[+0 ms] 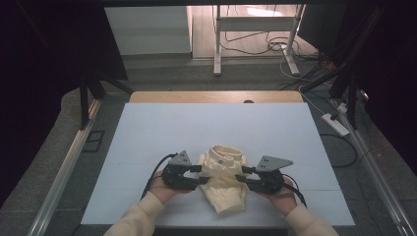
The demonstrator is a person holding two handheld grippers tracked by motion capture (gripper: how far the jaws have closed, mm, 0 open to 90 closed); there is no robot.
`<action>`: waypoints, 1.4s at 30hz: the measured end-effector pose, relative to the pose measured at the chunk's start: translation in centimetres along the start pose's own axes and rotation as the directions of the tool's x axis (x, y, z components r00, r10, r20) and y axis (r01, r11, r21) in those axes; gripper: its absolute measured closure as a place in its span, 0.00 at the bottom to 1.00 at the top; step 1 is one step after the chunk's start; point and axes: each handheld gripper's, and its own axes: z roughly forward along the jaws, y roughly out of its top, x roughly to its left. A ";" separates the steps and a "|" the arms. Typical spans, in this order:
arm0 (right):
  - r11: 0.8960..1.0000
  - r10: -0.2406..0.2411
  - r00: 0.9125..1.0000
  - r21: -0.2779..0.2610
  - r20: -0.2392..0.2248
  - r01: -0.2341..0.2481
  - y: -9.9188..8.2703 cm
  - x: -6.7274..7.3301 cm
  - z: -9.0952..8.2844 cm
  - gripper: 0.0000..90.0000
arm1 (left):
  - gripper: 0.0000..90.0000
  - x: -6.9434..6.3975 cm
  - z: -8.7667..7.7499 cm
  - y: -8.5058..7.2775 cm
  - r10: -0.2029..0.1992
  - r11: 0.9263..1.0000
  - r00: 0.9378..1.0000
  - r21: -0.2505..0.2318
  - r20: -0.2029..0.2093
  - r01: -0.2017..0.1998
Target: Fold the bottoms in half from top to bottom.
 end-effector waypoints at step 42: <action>0.995 0.104 0.994 -0.009 -0.030 -0.104 2.1 -1.5 -0.8 0.90 | 0.38 1.7 -4.0 0.4 -0.072 0.992 0.989 -0.112 -0.132 0.057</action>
